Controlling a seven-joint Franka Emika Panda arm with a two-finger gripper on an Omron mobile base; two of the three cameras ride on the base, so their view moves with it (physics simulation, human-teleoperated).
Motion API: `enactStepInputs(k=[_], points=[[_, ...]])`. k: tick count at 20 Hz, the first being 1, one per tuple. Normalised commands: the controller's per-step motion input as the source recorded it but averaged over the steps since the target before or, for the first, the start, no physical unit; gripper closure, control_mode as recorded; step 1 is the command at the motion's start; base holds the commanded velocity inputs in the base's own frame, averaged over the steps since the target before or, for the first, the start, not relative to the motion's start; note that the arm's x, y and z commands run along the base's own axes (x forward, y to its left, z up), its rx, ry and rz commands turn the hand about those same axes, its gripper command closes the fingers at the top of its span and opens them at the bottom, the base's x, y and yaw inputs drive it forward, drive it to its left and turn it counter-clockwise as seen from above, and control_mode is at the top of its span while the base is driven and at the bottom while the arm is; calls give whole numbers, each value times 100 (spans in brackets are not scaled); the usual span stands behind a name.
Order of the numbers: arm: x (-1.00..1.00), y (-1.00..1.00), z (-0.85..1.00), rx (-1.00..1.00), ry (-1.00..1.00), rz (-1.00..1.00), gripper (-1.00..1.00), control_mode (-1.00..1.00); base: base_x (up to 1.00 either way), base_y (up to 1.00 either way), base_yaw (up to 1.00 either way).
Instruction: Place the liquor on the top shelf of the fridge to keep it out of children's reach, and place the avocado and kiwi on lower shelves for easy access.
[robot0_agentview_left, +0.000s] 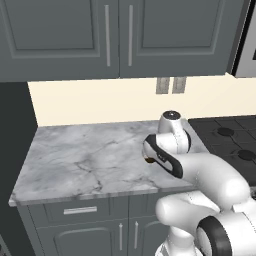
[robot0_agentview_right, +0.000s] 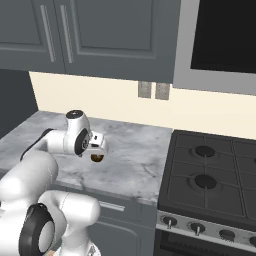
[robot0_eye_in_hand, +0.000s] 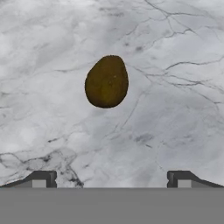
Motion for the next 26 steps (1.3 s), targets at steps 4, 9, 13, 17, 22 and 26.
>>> enactStepInputs(k=[4, 9, 13, 17, 22, 26], points=[[23, 6, -24, 0, 2, 0, -100, -100, 0, 0, 0], [21, 2, -22, 0, 1, 0, -100, -100, 0, 0, 0], [21, 0, -21, 0, 1, 0, -100, -100, 0, 0, 0], [21, 0, -21, 0, 2, 0, -100, -100, 0, 0, 0], [22, 2, -21, 0, 1, 0, -100, -100, 0, 0, 0], [24, 5, -17, 0, 2, 0, -100, -100, 0, 0, 0]])
